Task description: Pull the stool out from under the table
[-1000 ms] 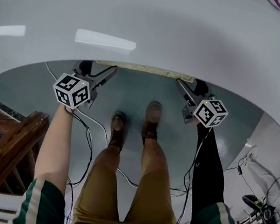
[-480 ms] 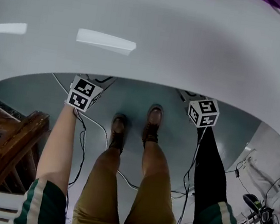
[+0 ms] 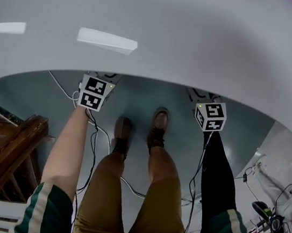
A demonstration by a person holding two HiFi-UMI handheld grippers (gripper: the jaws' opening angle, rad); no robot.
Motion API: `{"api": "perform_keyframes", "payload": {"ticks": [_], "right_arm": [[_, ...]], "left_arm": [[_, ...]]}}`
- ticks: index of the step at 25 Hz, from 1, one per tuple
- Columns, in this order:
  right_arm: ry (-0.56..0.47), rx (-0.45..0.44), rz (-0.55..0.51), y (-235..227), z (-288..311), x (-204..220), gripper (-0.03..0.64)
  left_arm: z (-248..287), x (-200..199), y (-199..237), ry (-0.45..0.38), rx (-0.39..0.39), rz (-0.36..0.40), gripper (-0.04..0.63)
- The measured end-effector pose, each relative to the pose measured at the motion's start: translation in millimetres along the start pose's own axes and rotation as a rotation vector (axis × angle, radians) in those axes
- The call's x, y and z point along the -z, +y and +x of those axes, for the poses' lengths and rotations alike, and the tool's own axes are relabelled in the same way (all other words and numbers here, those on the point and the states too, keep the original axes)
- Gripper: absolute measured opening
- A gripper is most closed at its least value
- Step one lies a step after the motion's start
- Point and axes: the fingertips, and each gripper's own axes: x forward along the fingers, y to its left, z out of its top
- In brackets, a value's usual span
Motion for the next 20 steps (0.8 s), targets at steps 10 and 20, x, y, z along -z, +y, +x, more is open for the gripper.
{"api": "perform_keyframes", "payload": {"ticks": [10,20], "right_arm": [[0.014,0.026,0.007,-1.2,-6.4,-8.9,0.334],[0.020,0.029,0.011,-1.0,-11.0,-16.5,0.328]], "left_arm": [[-10.3,-10.0,1.7,0.009,-0.041,0.014,0.330],[-15.2,-17.1,3.7,0.039,-0.052,0.009,0.327]]}}
